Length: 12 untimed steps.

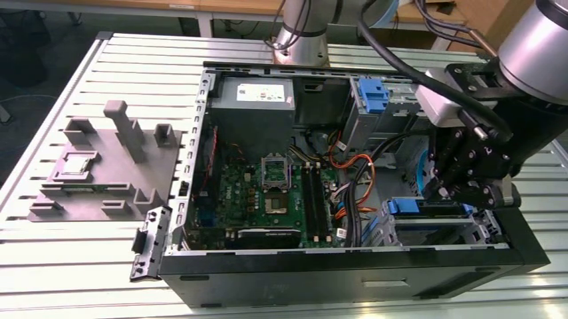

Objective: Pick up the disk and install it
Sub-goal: 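Insert the first disk wire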

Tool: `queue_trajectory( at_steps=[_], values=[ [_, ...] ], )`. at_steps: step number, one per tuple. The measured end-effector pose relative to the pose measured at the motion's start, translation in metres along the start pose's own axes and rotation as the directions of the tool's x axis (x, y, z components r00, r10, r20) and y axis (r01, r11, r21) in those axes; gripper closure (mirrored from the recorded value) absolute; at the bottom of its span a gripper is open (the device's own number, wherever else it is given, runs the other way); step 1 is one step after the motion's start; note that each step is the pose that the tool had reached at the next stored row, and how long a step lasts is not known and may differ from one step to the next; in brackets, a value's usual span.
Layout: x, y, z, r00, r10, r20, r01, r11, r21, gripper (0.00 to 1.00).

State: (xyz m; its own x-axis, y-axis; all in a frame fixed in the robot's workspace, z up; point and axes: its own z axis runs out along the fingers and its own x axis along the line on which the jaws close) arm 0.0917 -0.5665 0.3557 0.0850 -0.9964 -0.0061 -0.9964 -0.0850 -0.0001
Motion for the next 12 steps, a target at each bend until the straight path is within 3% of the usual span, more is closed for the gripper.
queue_trajectory(
  at_steps=[5, 9, 12],
  values=[
    [-0.0005, -0.0001, -0.0123, 1.0, -0.003, -0.0012, 0.003, 1.0, 0.002, 0.9],
    [-0.0005, -0.0001, -0.0126, 1.0, -0.007, -0.0012, 0.007, 1.0, 0.0026, 0.9],
    [-0.0005, -0.0005, -0.0125, 0.9994, -0.034, -0.0013, 0.034, 0.9994, 0.0024, 0.9]
  ],
)
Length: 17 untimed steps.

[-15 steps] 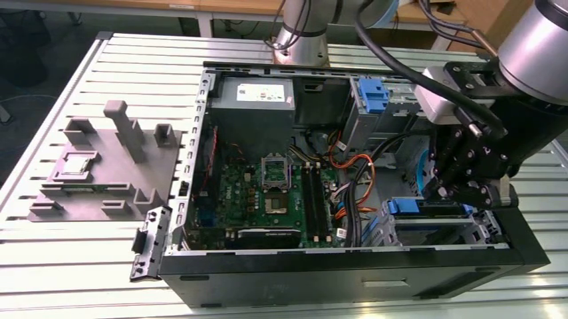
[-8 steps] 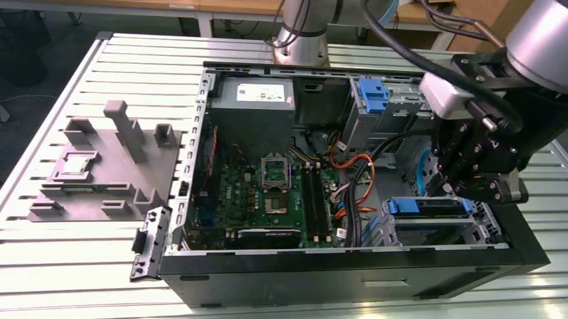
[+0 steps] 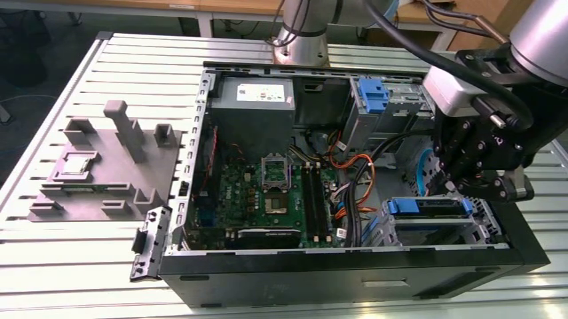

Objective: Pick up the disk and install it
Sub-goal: 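Insert the first disk wire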

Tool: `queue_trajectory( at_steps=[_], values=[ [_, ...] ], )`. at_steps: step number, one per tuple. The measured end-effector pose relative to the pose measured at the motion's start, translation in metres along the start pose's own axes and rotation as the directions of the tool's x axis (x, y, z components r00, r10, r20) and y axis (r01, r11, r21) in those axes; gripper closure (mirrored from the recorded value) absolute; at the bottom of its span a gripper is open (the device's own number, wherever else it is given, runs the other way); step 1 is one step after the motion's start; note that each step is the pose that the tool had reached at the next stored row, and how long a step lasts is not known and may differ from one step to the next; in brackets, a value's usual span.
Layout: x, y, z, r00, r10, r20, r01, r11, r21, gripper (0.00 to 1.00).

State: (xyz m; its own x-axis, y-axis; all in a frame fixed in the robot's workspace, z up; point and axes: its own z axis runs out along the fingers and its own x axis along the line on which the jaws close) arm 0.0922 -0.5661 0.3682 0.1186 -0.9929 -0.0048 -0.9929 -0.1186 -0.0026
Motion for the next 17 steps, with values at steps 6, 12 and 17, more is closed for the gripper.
queue_trajectory(
  at_steps=[6, 12, 17],
  values=[
    [0.0002, -0.0054, 0.0006, 0.9988, -0.049, 0.0003, 0.049, 0.9988, -0.0003, 0.9],
    [-0.0041, -0.0151, 0.001, 0.9988, -0.05, -0.0001, 0.05, 0.9988, -0.0016, 0.9],
    [-0.0046, -0.0155, 0.001, 0.9988, -0.049, -0.0007, 0.049, 0.9988, -0.0018, 0.9]
  ],
)
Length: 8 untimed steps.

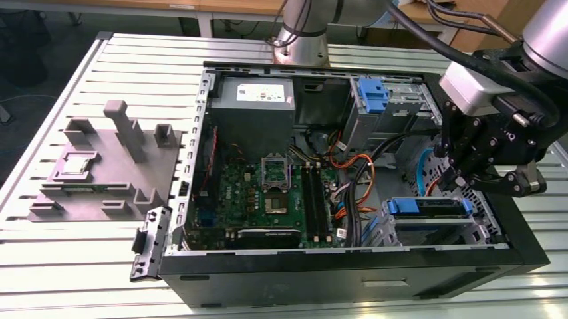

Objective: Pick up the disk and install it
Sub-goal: 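Insert the first disk wire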

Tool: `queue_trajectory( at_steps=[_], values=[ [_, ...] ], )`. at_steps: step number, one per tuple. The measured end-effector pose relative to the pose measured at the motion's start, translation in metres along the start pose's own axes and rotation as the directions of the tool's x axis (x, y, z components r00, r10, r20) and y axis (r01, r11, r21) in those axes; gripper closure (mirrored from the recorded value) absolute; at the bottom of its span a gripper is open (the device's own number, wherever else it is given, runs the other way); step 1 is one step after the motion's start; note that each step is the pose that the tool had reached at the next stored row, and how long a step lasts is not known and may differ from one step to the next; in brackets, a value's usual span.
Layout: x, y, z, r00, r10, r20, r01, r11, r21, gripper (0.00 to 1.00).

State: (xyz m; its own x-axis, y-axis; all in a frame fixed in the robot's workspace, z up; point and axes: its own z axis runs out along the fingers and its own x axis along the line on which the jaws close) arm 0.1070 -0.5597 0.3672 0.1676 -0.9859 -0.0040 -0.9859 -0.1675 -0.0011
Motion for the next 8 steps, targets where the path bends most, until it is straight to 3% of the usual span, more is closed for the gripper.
queue_trajectory(
  at_steps=[4, 8],
  values=[
    [-0.0001, 0.0, -0.0017, 0.9999, -0.012, -0.0003, 0.012, 0.9999, -0.0001, 0.9],
    [-0.0001, 0.0, -0.0105, 0.9998, -0.018, -0.0001, 0.018, 0.9998, -0.0001, 0.9]
  ],
)
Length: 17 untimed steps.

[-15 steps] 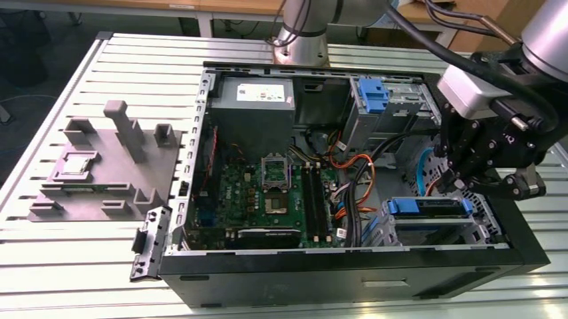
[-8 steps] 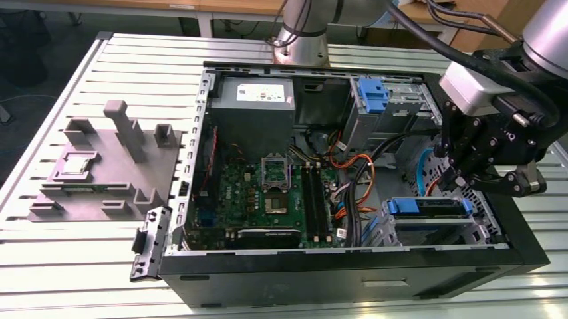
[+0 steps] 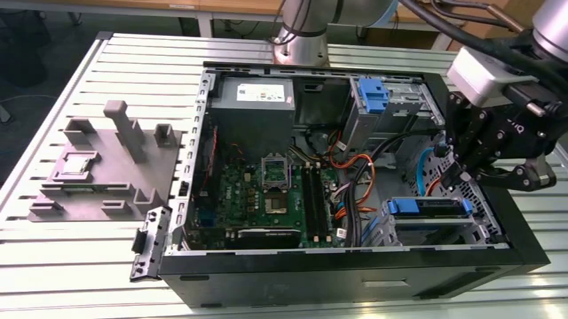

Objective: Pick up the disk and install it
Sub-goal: 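Insert the first disk wire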

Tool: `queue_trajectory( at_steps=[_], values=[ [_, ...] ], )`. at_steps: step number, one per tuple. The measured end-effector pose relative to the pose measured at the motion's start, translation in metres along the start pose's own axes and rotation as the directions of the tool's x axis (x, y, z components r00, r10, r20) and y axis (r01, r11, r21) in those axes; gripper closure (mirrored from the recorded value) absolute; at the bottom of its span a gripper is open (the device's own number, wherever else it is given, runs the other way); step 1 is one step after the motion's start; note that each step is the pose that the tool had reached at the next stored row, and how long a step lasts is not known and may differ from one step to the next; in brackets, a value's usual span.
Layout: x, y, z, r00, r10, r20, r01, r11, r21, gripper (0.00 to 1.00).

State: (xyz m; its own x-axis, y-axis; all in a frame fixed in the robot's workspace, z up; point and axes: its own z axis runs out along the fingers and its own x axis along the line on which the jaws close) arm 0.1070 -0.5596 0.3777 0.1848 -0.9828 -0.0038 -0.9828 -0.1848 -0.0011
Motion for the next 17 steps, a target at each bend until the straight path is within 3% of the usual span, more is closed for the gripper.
queue_trajectory(
  at_steps=[3, 8, 17],
  values=[
    [0.0, 0.0, -0.0003, 0.9993, -0.037, 0.0003, 0.037, 0.9993, 0.0, 0.9],
    [0.0002, -0.0008, 0.0001, 0.9939, -0.111, 0.0001, 0.111, 0.9939, -0.0004, 0.9],
    [-0.0014, -0.021, 0.0014, 0.9933, -0.115, 0.0003, 0.115, 0.9933, -0.0004, 0.9]
  ],
)
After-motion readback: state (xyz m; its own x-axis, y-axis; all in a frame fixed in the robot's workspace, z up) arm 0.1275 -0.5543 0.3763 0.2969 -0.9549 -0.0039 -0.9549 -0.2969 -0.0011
